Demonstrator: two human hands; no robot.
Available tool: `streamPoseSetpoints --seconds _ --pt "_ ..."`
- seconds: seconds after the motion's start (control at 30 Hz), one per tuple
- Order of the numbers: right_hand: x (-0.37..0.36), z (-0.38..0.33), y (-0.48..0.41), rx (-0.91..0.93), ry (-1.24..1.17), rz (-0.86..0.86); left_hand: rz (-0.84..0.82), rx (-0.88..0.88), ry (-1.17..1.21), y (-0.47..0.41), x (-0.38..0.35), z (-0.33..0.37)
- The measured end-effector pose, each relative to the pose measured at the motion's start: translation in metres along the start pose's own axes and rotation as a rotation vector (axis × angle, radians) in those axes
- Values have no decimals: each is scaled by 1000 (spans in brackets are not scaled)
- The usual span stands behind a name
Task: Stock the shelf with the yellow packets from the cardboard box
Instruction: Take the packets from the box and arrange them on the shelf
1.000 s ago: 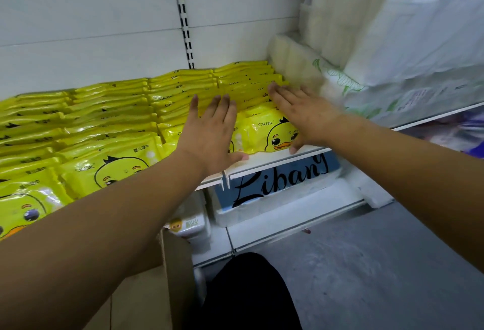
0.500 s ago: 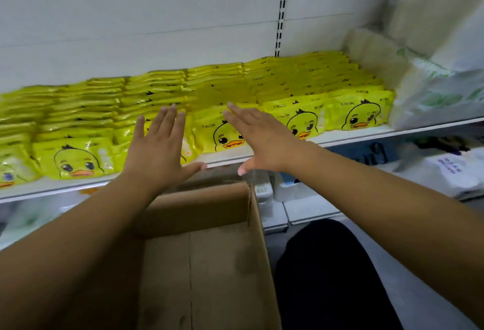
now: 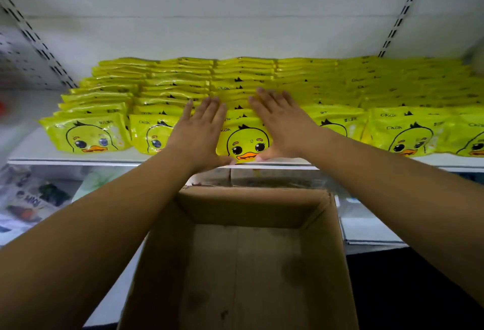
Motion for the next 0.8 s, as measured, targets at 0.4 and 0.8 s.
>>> streamPoseSetpoints --seconds 0.4,0.8 --pt "-10 15 -35 -26 54 52 37 -78 77 -46 -4 -7" --pt "-3 11 -28 -44 60 -9 57 -89 188 -38 0 -14"
Point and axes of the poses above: each hand's wrist, its own y-axis away from the middle knuckle, its own x-axis out of the back of the hand, z = x × y, the point moved 10 cm from there along -y, towards the middle knuckle, and after that the axes turned 14 degrees about y, right-handed, at the moved point
